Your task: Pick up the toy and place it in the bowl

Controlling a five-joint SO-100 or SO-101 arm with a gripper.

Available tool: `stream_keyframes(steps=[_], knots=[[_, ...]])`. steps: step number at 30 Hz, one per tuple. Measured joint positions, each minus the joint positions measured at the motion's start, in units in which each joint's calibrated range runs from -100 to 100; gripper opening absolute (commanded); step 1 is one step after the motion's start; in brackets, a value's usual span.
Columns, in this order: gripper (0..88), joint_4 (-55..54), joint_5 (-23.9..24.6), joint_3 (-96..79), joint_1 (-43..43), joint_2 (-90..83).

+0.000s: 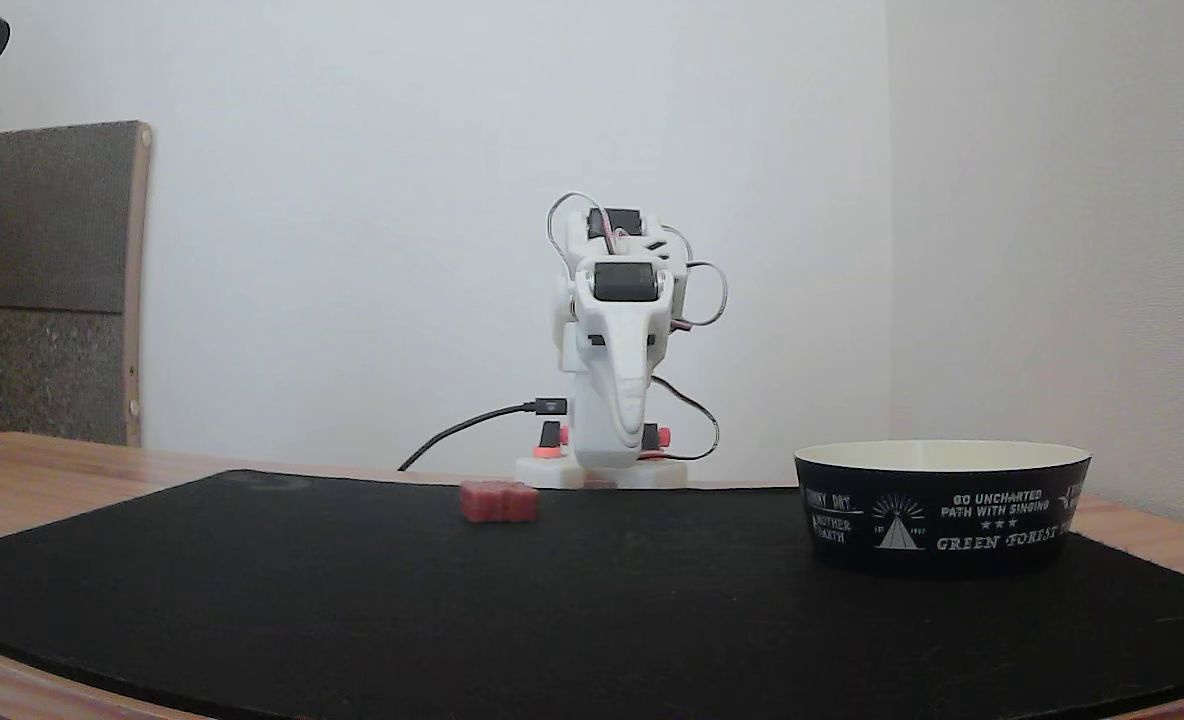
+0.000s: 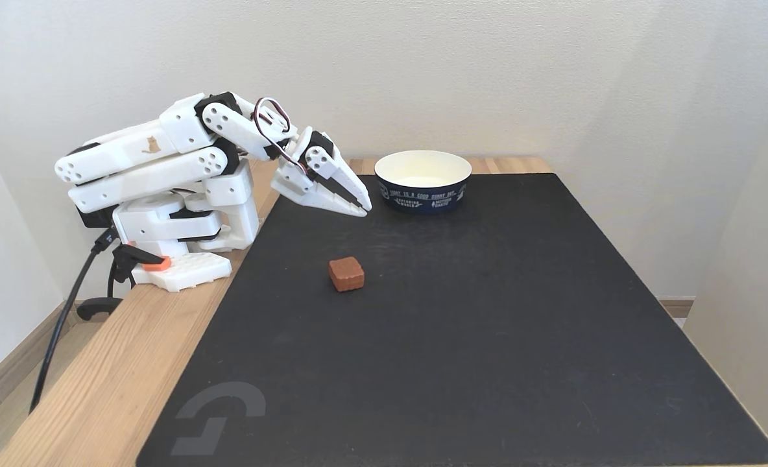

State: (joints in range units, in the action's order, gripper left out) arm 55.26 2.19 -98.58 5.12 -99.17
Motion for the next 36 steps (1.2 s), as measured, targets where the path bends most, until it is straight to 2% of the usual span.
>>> stream_keyframes(steps=[34,36], knots=[[2.3,0.00,0.00,0.00,0.00,0.00],[5.9,0.00,0.00,0.00,0.00,0.00]])
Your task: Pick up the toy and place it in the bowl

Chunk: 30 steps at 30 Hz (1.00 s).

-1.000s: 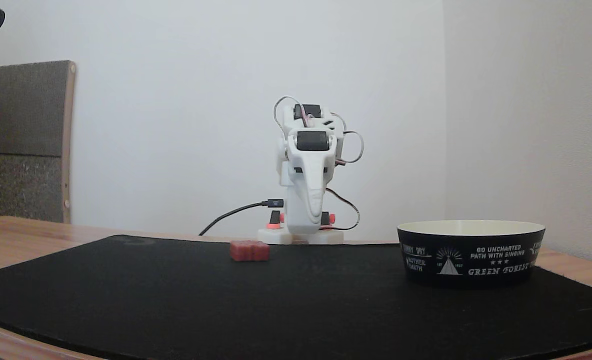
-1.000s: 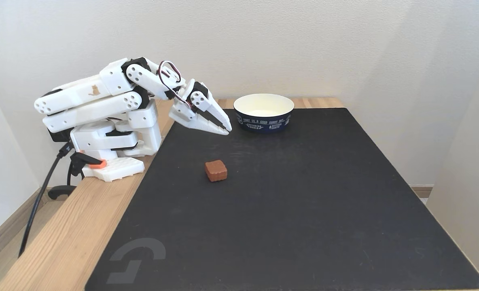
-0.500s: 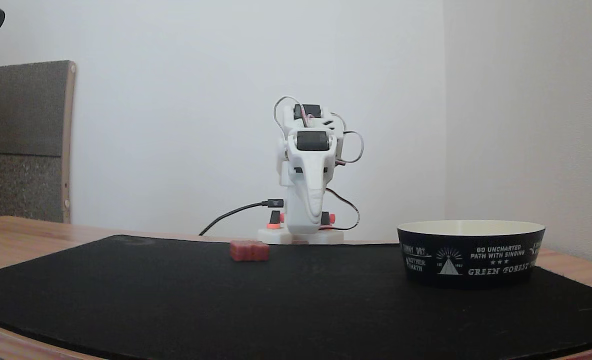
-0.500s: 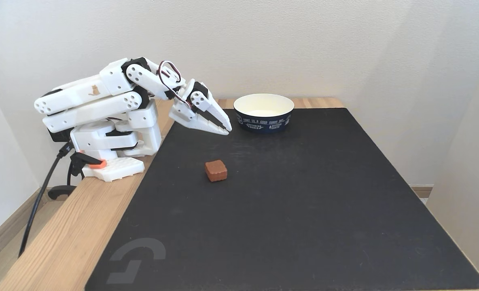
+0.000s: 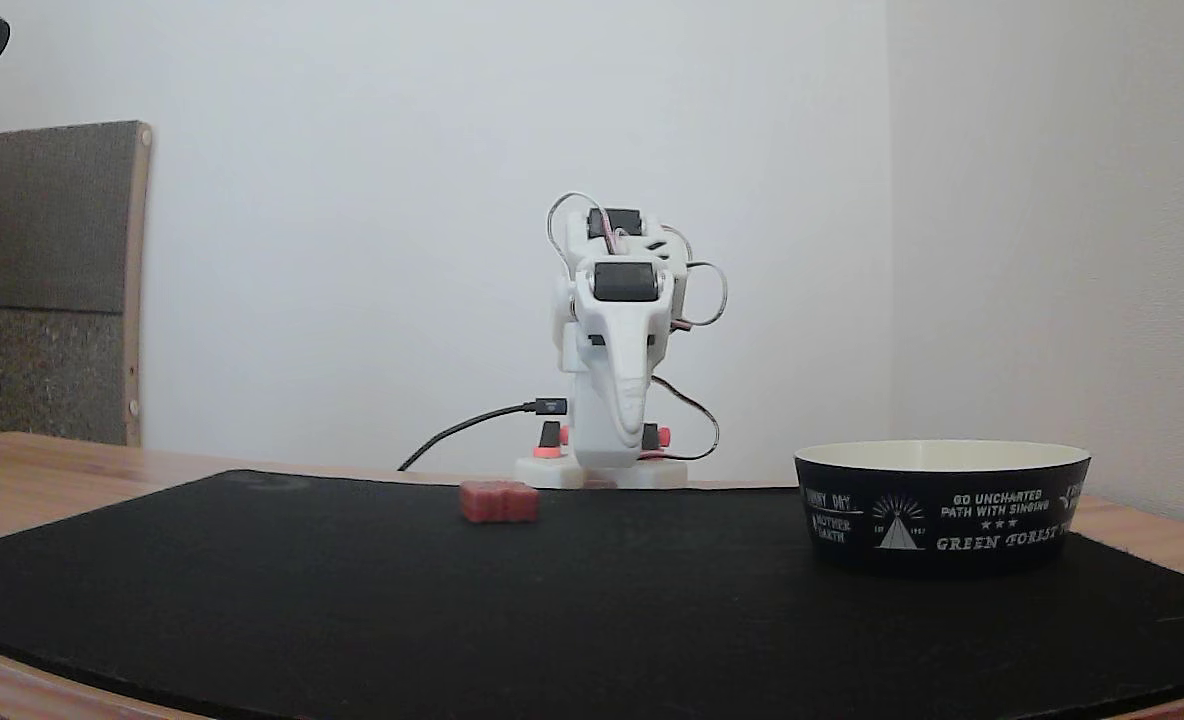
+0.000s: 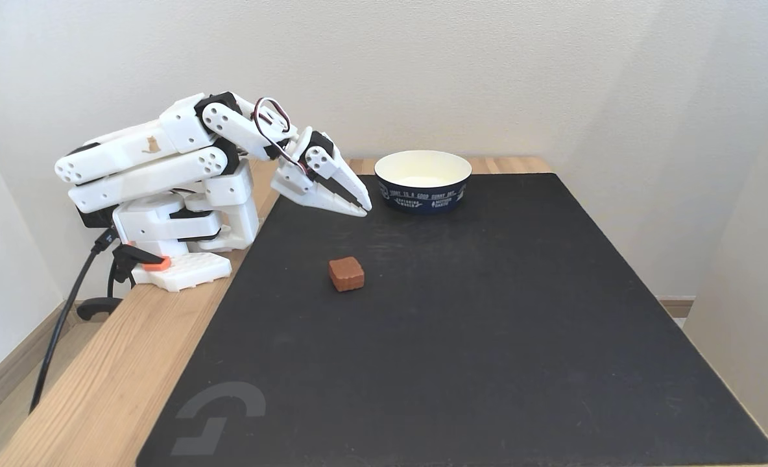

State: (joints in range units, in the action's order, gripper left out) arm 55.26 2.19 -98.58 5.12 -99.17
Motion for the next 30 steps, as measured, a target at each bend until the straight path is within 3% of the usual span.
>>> stream_keyframes(steps=[2,5,14,20,22,24,27,30], knots=[[12.0,0.00,0.00,0.00,0.00,0.00],[28.1,0.00,0.00,0.00,0.00,0.00],[29.9,0.00,0.00,0.00,-0.33,0.00],[30.1,-3.29,0.05,0.47,-7.24,0.33],[30.1,-5.49,-1.75,2.27,-8.74,3.58],[30.1,-6.59,-8.24,6.42,-8.32,11.16],[30.1,-6.92,-13.13,11.24,-9.32,18.57],[29.7,-5.91,-15.75,22.67,-12.07,35.47]])
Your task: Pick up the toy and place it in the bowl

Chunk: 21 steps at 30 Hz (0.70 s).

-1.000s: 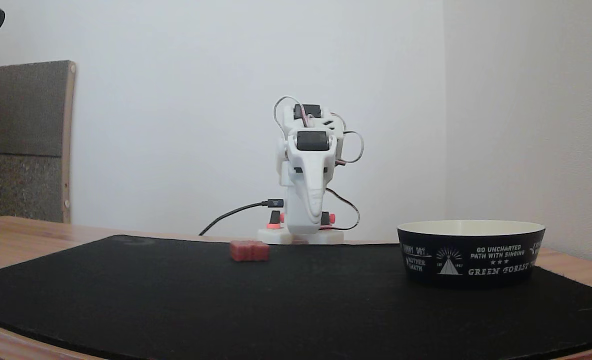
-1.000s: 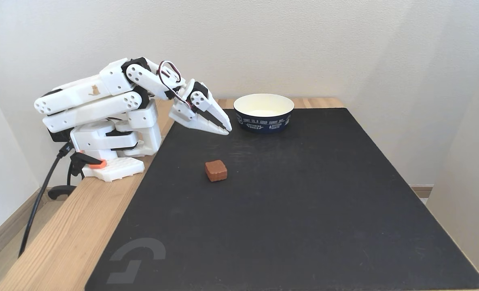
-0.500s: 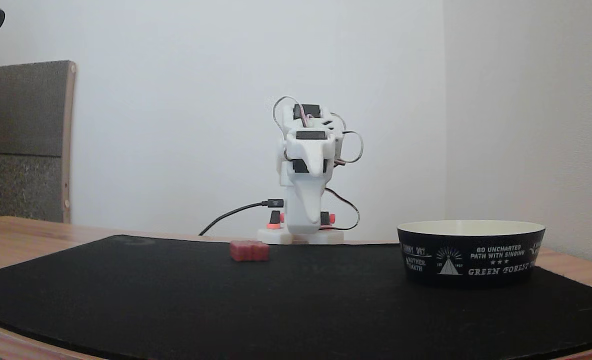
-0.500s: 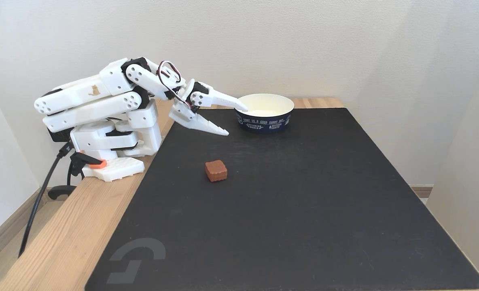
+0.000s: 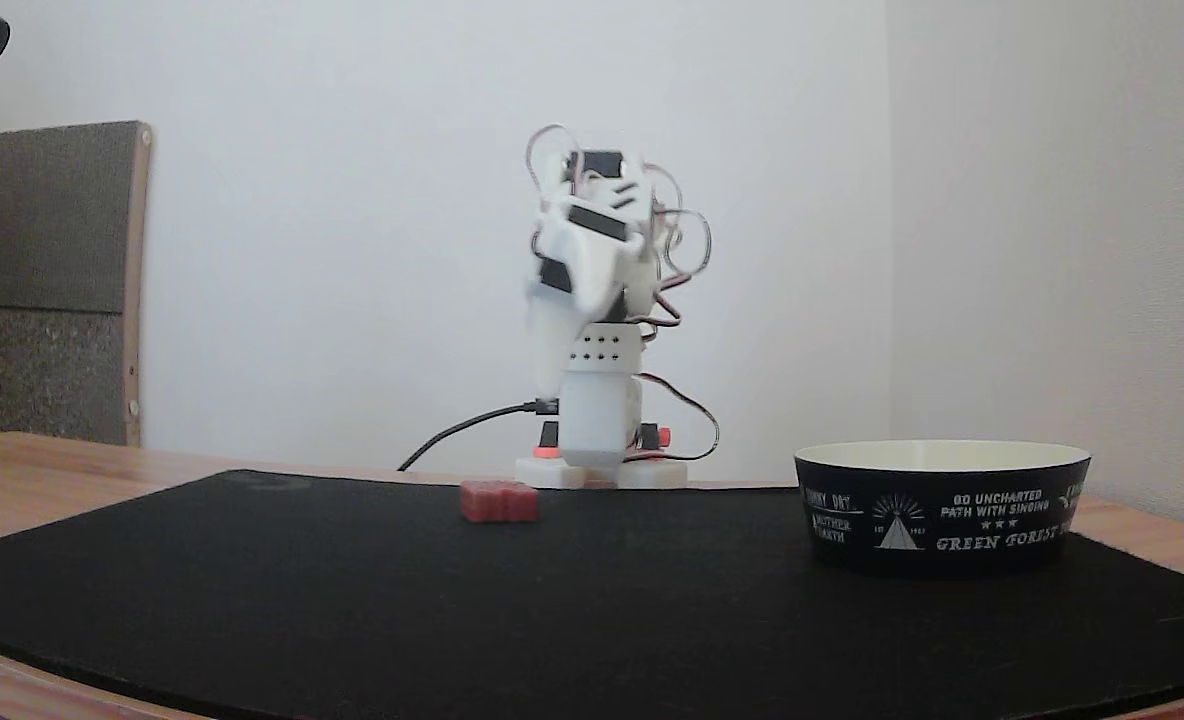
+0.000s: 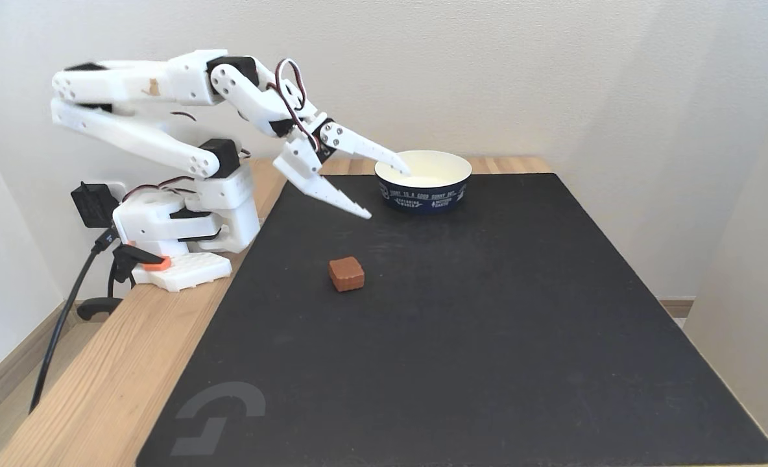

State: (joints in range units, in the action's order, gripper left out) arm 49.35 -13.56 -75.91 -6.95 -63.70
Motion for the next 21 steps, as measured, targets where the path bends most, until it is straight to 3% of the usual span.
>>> stream_keyframes(steps=[6,8,13,21], knots=[[29.7,17.56,-4.38,20.78,-8.24,22.90],[29.7,27.18,-8.55,31.27,-11.49,30.72],[29.7,41.37,-13.44,45.35,-14.07,37.97],[29.7,42.80,-24.71,51.20,-19.14,40.80]])
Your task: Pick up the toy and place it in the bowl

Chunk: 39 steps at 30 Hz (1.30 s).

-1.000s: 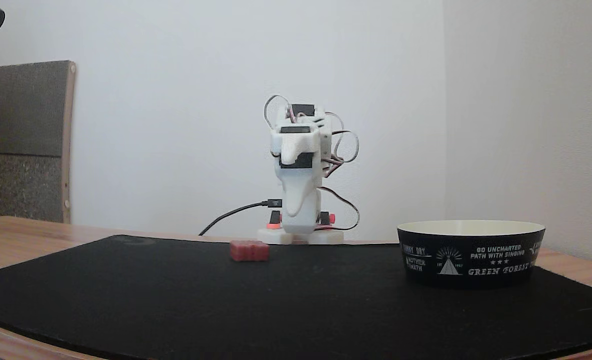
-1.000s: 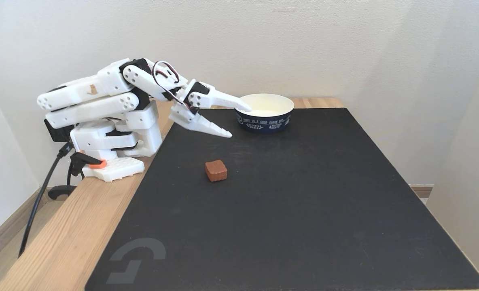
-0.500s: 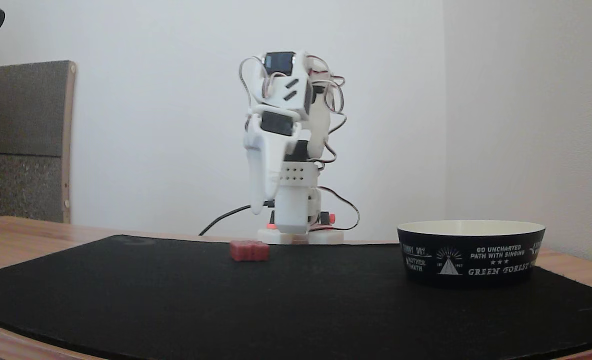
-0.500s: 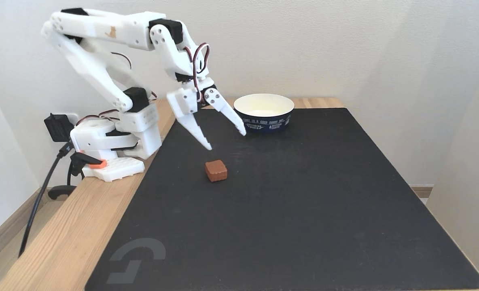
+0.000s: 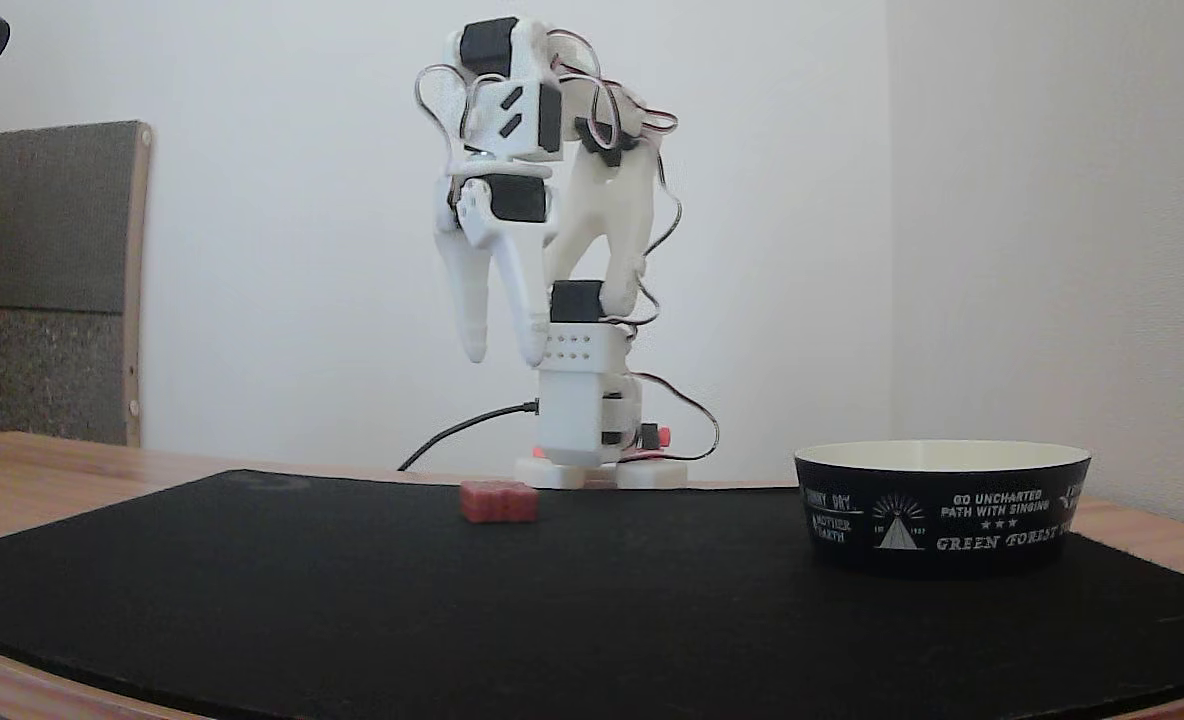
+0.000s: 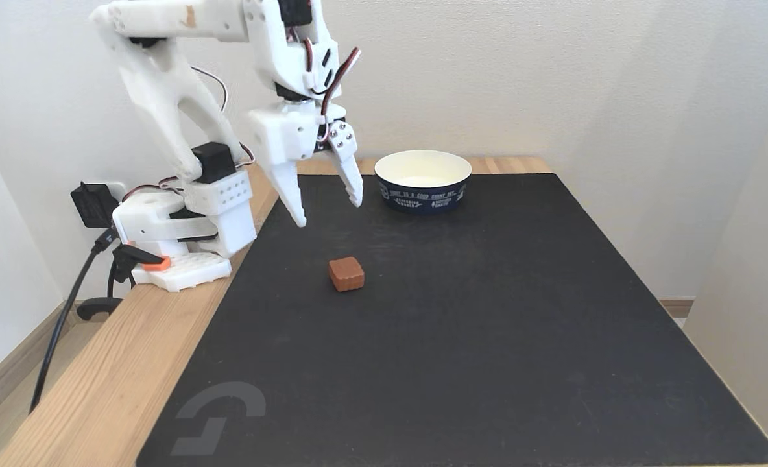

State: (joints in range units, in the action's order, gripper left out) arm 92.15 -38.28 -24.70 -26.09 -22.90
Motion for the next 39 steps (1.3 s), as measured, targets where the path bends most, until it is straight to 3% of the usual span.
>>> stream_keyframes(steps=[5,12,20,39], knots=[[29.7,-7.94,-5.35,0.09,-5.41,1.17],[29.7,-10.30,-5.61,0.09,-5.49,7.74],[29.7,-10.72,2.78,0.09,0.58,11.99],[29.5,-14.35,8.60,0.09,0.58,22.65]])
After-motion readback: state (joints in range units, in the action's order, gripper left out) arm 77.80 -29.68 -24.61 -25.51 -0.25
